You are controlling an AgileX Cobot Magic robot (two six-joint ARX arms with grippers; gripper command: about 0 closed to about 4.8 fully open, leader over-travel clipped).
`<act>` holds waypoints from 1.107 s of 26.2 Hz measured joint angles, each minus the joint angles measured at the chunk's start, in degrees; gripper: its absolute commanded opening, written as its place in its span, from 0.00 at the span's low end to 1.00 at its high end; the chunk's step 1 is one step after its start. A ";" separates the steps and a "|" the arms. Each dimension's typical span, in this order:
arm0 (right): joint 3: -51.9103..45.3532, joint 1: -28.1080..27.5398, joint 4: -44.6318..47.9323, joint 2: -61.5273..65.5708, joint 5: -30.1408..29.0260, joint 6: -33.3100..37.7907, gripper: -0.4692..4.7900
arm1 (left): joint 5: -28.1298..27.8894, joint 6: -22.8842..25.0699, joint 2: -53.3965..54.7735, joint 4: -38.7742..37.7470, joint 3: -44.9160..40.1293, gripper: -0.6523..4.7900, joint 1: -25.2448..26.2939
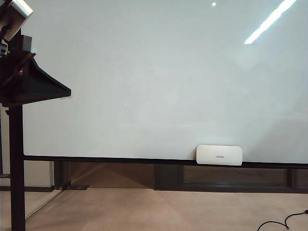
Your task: Reach to the right to find the marker pen, pick it up, and write the number 19 on the whiteboard.
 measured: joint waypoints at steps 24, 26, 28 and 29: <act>1.18 1.42 1.09 1.97 2.93 -0.04 0.51 | 0.02 -0.70 0.00 -0.15 0.48 0.11 -0.02; 1.18 1.40 1.46 1.97 3.02 -0.02 0.51 | 0.00 -0.70 0.00 -0.15 0.48 0.11 -0.02; 1.18 1.40 2.19 1.97 3.19 -0.02 0.51 | 0.02 -0.70 0.00 -0.15 0.48 0.11 -0.02; 1.18 1.40 2.43 1.97 3.26 -0.02 0.51 | 0.02 -0.70 0.00 -0.15 0.48 0.11 -0.02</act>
